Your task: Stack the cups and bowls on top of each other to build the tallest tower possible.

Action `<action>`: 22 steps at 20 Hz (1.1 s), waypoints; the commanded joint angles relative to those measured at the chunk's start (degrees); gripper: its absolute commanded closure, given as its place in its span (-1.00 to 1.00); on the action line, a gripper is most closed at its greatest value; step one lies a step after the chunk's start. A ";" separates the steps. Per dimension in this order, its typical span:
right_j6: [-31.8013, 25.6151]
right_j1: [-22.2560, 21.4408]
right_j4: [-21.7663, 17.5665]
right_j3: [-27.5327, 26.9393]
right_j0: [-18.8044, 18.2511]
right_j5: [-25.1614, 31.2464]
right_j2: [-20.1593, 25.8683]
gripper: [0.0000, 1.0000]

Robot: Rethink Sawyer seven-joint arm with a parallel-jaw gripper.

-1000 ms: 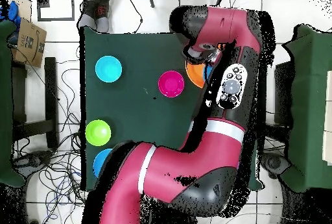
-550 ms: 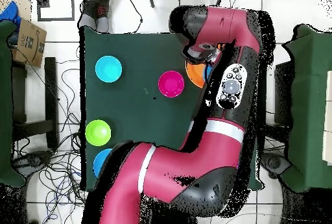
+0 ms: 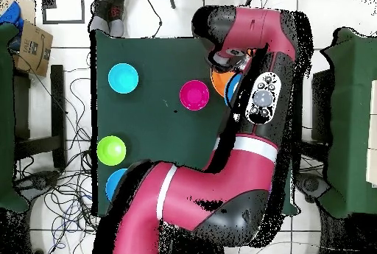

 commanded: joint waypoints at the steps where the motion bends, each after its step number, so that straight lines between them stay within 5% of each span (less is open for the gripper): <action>1: -7.20 0.12 -0.61 1.97 0.53 0.81 4.73 -1.00; 9: -8.33 0.82 -0.71 -0.11 -0.03 2.35 4.52 -1.00; 22: -14.84 3.87 0.11 -18.77 -1.17 22.50 -2.09 -1.00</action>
